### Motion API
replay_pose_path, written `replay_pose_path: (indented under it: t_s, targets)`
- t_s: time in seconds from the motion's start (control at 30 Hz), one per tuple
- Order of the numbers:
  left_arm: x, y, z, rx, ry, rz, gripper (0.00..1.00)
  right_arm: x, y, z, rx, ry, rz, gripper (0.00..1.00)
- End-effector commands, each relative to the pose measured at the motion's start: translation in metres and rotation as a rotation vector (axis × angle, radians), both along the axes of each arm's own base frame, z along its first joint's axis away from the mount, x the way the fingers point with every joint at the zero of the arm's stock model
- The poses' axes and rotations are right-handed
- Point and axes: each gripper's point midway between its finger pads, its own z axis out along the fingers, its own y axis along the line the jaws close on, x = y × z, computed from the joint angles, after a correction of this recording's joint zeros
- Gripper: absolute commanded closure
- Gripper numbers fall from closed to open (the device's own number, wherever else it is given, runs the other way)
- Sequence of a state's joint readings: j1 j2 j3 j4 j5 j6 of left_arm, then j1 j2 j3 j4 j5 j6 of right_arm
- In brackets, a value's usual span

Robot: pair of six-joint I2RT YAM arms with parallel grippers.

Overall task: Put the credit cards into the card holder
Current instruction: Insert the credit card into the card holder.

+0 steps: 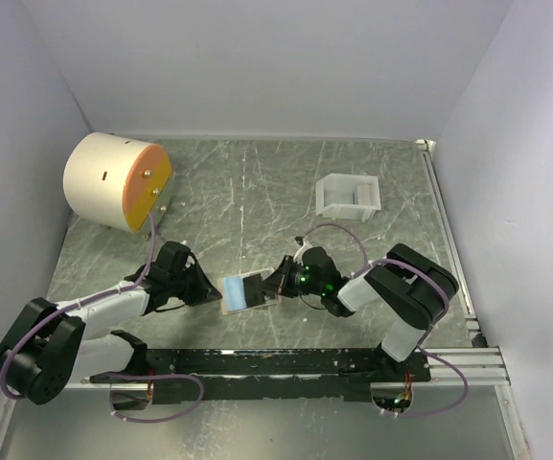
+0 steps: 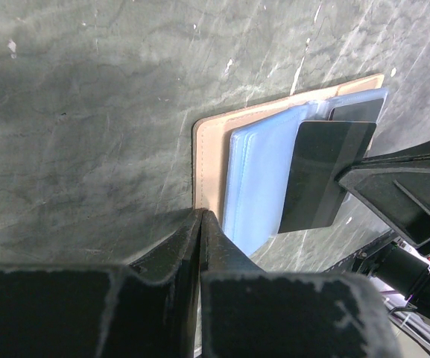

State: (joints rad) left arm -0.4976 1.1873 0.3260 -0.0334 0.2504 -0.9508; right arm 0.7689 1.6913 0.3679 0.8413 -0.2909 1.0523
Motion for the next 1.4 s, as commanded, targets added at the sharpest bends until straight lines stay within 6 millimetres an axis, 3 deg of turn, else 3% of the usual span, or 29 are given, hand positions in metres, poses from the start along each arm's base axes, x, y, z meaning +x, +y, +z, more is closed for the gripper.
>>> replay_pose_path:
  t_s: [0.0,0.7,1.03,1.2,1.37]
  targets:
    - [-0.020,0.013,-0.021,0.061,0.084,-0.004,0.88,-0.006,0.001,-0.007,0.007,0.016,0.015,1.00]
    - [-0.022,0.012,-0.023,0.048,0.086,-0.004,0.88,0.003,0.013,0.009,0.087,0.009,0.019,1.00]
    - [-0.022,0.011,-0.024,0.046,0.088,-0.009,0.88,0.002,0.015,-0.002,0.074,0.036,0.031,1.00]
    - [-0.021,0.010,-0.023,0.044,0.087,-0.012,0.88,0.005,0.012,-0.009,0.018,0.044,0.021,0.86]
    - [-0.021,0.010,-0.023,0.044,0.088,-0.016,0.88,0.006,0.010,-0.017,-0.083,0.044,0.029,0.85]
